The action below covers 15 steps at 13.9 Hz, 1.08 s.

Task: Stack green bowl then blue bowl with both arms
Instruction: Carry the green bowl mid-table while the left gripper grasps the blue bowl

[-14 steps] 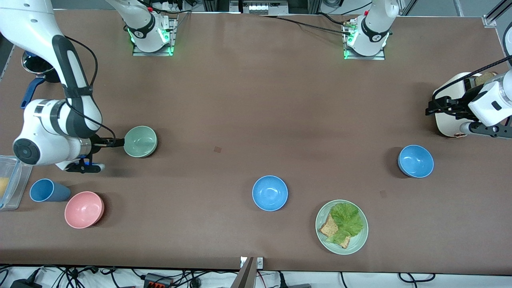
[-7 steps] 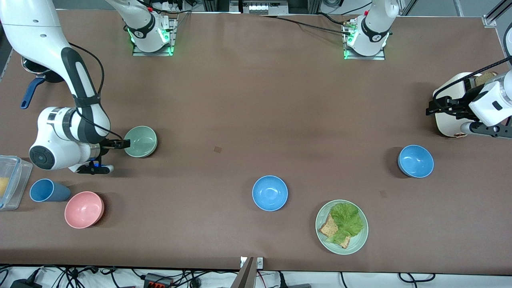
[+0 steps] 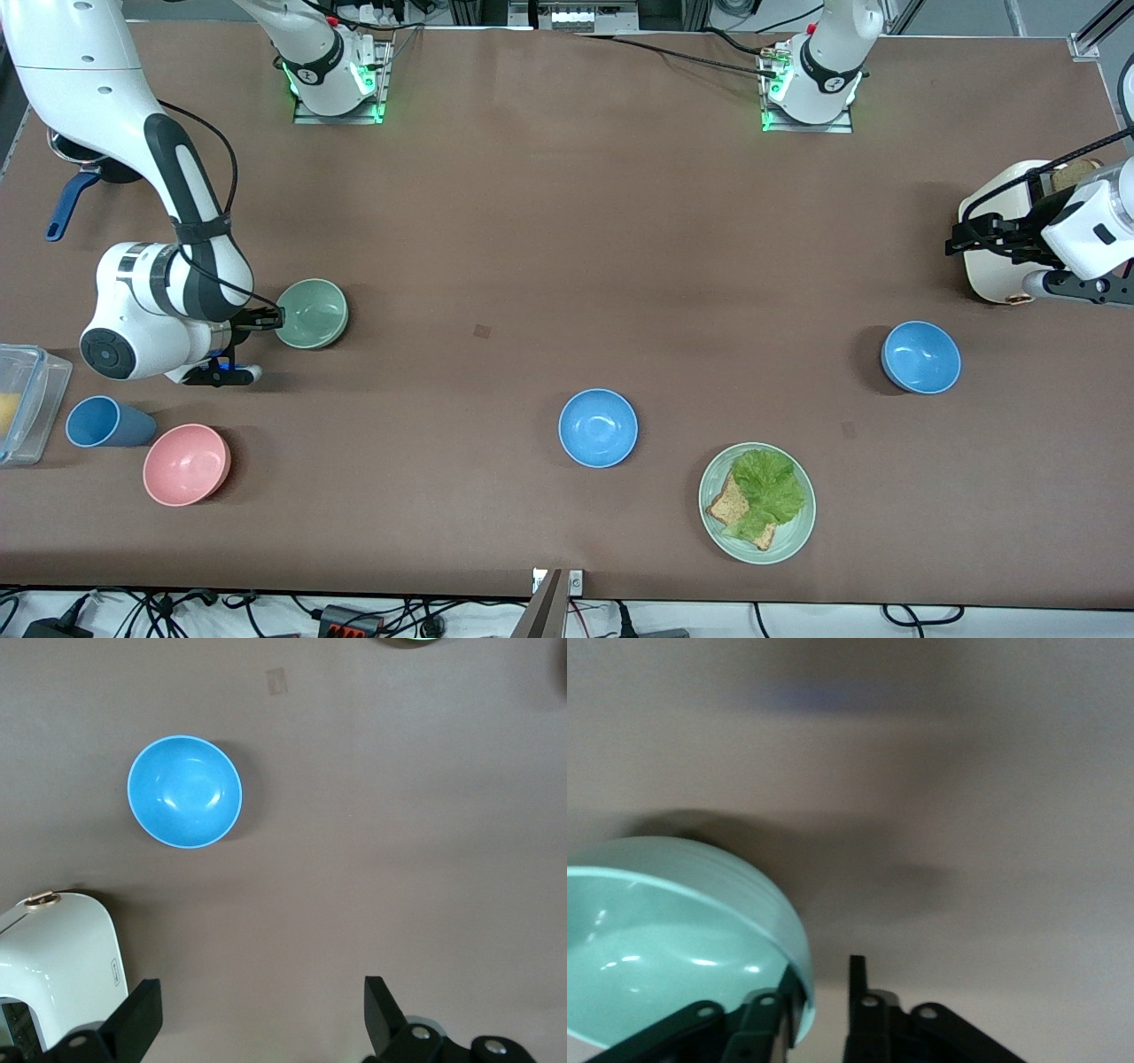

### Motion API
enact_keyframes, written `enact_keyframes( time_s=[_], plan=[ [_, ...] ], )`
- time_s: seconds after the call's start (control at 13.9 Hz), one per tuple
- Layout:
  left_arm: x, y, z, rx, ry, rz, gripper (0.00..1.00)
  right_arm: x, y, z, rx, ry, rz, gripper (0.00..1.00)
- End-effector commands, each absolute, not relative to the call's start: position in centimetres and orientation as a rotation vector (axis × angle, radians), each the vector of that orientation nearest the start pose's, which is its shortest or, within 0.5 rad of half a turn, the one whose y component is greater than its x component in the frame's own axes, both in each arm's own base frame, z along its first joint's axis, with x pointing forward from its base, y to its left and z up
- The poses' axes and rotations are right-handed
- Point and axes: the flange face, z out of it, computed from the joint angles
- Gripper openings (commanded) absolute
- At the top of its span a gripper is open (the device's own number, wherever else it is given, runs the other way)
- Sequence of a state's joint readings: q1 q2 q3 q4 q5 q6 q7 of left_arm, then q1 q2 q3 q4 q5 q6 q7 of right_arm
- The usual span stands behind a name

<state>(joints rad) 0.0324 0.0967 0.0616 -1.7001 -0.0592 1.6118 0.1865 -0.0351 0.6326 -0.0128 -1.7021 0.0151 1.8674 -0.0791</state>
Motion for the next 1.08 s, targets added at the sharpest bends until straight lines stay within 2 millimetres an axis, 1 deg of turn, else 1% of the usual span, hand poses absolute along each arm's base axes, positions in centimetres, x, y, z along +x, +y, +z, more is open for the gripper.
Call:
enact_keyframes(
  time_s=[0.0,0.07,0.22,0.29,0.36,0.43,0.5,0.57,0.65,0.72,0.79,0.86,0.93,1.01],
  plan=[
    [57.2,4.8,51.9,-3.224,0.156,0.281,1.00,61.8,-1.3,20.8,-3.001,-0.084,0.739,0.00],
    [57.2,4.8,51.9,-3.224,0.156,0.281,1.00,61.8,-1.0,20.9,-2.995,-0.092,0.747,0.00],
    [57.2,4.8,51.9,-3.224,0.156,0.281,1.00,61.9,2.9,21.1,-2.970,-0.188,0.736,0.00],
    [57.2,4.8,51.9,-3.224,0.156,0.281,1.00,61.8,5.5,21.4,-2.953,-0.249,0.720,0.00],
    [57.2,4.9,51.9,-3.222,0.156,0.282,1.00,62.1,8.8,22.1,-2.934,-0.302,0.689,0.00],
    [57.3,4.9,51.8,-3.222,0.161,0.284,1.00,62.2,11.9,22.9,-2.901,-0.272,0.666,0.00],
    [57.7,5.1,50.5,-3.215,0.151,0.319,1.00,61.9,15.3,23.6,-2.901,-0.270,0.655,0.00],
    [57.9,5.5,50.2,-3.214,0.146,0.327,1.00,61.6,18.9,24.5,-2.923,-0.272,0.640,0.00],
    [58.0,5.7,50.0,-3.210,0.144,0.334,1.00,60.9,22.5,25.0,-2.946,-0.261,0.634,0.00],
    [58.1,5.8,49.5,-3.209,0.192,0.343,1.00,59.9,26.0,25.2,-2.968,-0.259,0.632,0.00],
    [58.8,6.2,47.6,-3.209,0.262,0.381,1.00,59.4,28.5,25.2,-2.978,-0.262,0.614,0.00],
    [59.5,8.0,45.9,-3.213,0.330,0.396,1.00,58.9,30.6,25.3,-2.976,-0.254,0.591,0.00],
    [60.2,9.9,44.4,-3.214,0.363,0.375,1.00,57.9,32.9,24.8,-2.962,-0.235,0.605,0.00],
    [60.8,11.2,43.0,-3.210,0.418,0.336,1.00,57.1,34.8,24.6,-2.951,-0.213,0.611,0.00]
  ],
)
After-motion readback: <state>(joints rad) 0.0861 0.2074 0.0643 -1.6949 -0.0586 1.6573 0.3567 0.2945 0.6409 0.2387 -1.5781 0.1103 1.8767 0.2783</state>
